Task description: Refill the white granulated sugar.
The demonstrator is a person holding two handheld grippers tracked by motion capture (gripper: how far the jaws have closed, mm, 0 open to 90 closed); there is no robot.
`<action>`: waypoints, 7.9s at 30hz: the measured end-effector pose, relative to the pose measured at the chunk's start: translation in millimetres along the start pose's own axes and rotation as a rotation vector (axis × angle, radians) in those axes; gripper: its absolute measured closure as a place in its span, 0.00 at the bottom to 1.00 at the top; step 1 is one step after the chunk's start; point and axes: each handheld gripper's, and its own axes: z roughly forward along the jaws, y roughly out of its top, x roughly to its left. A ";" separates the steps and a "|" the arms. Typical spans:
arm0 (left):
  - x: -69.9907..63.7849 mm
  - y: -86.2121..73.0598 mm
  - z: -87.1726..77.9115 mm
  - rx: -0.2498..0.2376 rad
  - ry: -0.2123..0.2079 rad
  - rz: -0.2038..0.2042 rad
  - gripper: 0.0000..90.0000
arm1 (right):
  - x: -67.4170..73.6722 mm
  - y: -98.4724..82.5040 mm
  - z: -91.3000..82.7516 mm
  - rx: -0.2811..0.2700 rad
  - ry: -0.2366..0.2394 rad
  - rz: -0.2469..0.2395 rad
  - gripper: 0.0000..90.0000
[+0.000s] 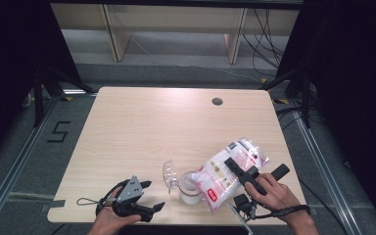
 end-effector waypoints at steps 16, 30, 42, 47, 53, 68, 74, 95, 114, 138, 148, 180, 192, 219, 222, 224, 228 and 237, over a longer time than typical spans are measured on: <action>0.4 -0.2 -0.7 -0.007 0.010 0.008 0.19 | 0.5 -0.3 -1.3 -0.015 -0.001 0.051 0.79; 0.9 0.5 -2.4 0.004 0.001 0.010 0.19 | 0.9 -0.6 -1.5 -0.029 0.007 0.083 0.80; 2.6 0.3 -2.7 0.017 0.013 0.030 0.19 | 4.8 -1.4 -2.1 -0.036 0.003 0.131 0.80; 1.0 0.2 -2.0 -0.007 0.003 0.004 0.19 | 5.1 -1.7 -0.8 -0.044 0.025 0.125 0.80; 1.0 0.3 -1.9 -0.004 0.001 0.009 0.19 | 6.4 -4.1 -1.8 -0.042 0.028 0.151 0.80; 0.4 0.2 -1.1 -0.001 0.003 0.007 0.19 | 0.3 -3.5 -6.0 -0.008 0.019 0.070 0.80; 1.0 0.1 -1.4 -0.007 0.004 0.009 0.19 | -2.7 -0.9 -4.0 -0.019 0.002 0.000 0.80; 0.4 0.4 -1.6 0.002 0.005 0.009 0.19 | -6.8 3.0 -3.8 -0.007 0.017 -0.028 0.80; 0.1 0.3 -1.3 0.007 0.006 0.011 0.19 | -7.9 3.9 -5.8 -0.007 -0.009 -0.037 0.81; 1.0 0.1 -1.2 -0.007 0.005 0.009 0.19 | -3.6 1.6 -2.8 -0.046 -0.014 0.000 0.81; 1.7 0.2 -1.9 0.000 0.006 0.018 0.19 | -3.9 -0.6 -1.5 -0.067 -0.018 0.009 0.82; 1.6 1.3 -3.9 -0.004 0.002 0.018 0.19 | 28.6 -18.4 3.4 -0.144 0.083 0.442 0.84; 2.0 1.8 -5.1 0.001 0.010 0.016 0.19 | 34.7 -29.9 7.9 -0.185 0.112 0.662 0.84; 1.6 1.6 -3.9 0.007 0.015 0.022 0.19 | 61.0 -44.2 35.8 -0.244 0.157 1.160 0.85; 0.3 1.5 -3.0 -0.003 0.012 0.010 0.19 | 63.9 -45.0 38.0 -0.253 0.168 1.192 0.86; 1.2 1.7 -3.6 0.006 0.014 0.023 0.19 | 66.4 -45.2 39.1 -0.254 0.180 1.242 0.86; 1.2 1.6 -3.6 0.005 0.015 0.022 0.19 | 69.8 -48.1 40.7 -0.262 0.186 1.301 0.86; 1.4 1.7 -3.8 0.009 0.015 0.023 0.19 | 79.4 -55.2 46.7 -0.279 0.201 1.414 0.86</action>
